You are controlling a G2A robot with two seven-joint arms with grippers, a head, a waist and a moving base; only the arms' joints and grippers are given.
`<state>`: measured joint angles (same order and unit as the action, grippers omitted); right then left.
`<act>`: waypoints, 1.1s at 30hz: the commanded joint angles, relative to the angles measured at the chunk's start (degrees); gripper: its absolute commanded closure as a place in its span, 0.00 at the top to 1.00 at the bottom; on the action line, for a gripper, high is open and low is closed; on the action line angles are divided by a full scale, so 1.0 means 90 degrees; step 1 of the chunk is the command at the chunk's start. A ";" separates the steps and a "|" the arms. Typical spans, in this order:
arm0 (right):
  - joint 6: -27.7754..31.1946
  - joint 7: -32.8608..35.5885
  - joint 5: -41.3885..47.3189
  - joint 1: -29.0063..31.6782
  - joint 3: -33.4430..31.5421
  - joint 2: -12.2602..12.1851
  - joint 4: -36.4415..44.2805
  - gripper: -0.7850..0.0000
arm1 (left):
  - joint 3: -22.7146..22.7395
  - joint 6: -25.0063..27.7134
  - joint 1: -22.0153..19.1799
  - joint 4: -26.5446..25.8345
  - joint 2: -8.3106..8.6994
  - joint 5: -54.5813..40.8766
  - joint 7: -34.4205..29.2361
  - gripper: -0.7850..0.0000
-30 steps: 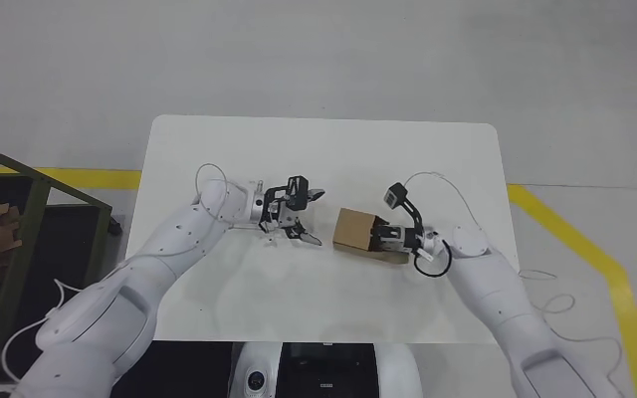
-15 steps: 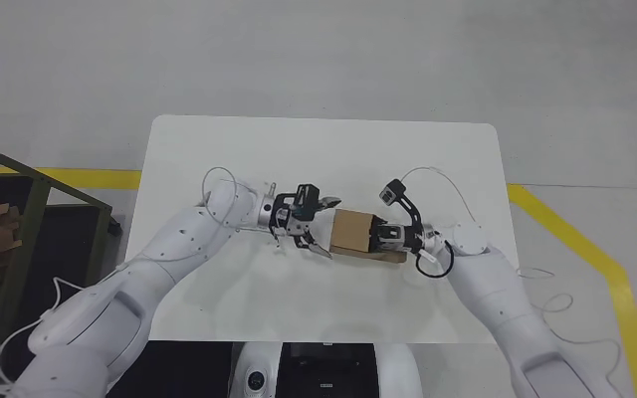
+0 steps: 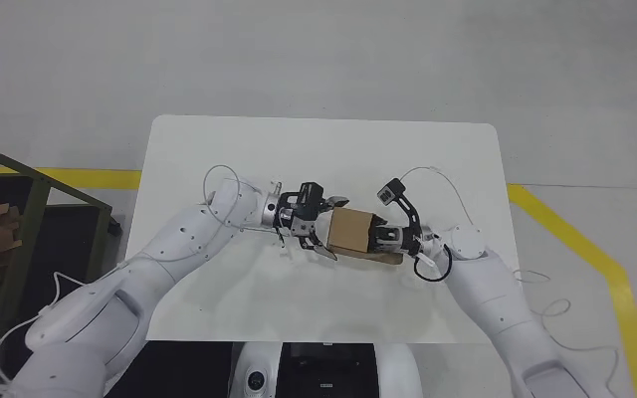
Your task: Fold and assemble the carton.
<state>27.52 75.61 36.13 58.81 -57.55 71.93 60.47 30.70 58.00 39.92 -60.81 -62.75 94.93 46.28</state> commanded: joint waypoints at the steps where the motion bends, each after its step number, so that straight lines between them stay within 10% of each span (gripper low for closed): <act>1: 0.0011 0.0022 0.0037 0.0011 -0.0016 -0.0003 0.0028 0.00 | -0.0050 0.0000 -0.0027 -0.0009 0.0019 -0.0055 0.0000 1.00; 33: 0.0074 0.0054 0.0326 0.0240 -0.0211 -0.0085 0.0583 0.00 | -0.0393 -0.0018 -0.0108 -0.0161 0.0271 -0.0578 0.0018 0.93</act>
<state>28.19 76.09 39.04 60.97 -59.47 71.16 65.70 27.17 57.83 38.95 -62.23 -60.33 89.75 46.46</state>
